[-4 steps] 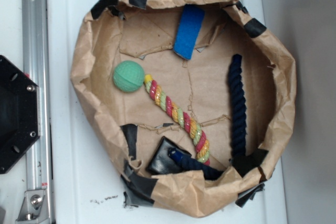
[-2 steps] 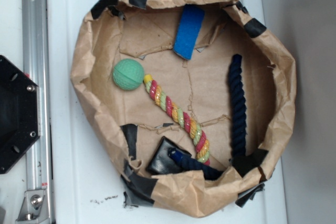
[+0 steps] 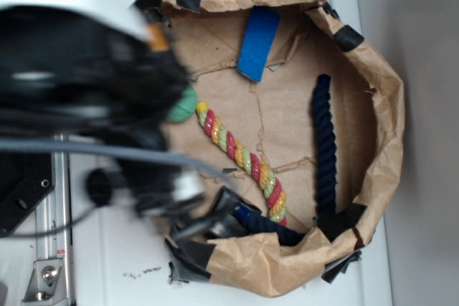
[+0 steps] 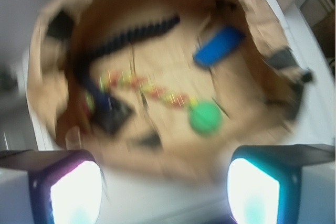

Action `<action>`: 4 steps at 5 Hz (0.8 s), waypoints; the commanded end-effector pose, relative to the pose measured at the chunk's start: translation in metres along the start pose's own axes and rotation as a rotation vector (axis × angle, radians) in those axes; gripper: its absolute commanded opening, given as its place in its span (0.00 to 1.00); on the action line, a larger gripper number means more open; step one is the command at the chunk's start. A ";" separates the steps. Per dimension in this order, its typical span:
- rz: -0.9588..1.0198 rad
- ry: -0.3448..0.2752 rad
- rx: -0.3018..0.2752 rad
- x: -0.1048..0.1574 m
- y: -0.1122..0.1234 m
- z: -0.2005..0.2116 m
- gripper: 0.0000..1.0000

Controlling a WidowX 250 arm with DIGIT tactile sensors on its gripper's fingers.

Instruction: Grab the blue rope.

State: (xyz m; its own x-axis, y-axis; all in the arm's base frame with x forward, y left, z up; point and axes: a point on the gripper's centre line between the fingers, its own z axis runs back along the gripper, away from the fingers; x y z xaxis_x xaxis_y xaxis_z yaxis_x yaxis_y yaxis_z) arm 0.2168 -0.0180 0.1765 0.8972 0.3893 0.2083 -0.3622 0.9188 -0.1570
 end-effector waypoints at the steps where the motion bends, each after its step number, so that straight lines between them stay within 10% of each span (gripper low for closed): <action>1: 0.323 -0.061 -0.009 0.041 -0.005 -0.067 1.00; 4: 0.369 -0.010 0.040 0.076 -0.014 -0.136 1.00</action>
State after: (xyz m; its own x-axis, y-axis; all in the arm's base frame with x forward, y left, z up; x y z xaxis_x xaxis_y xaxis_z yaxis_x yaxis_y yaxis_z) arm 0.3142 -0.0189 0.0453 0.7282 0.6762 0.1118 -0.6635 0.7364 -0.1320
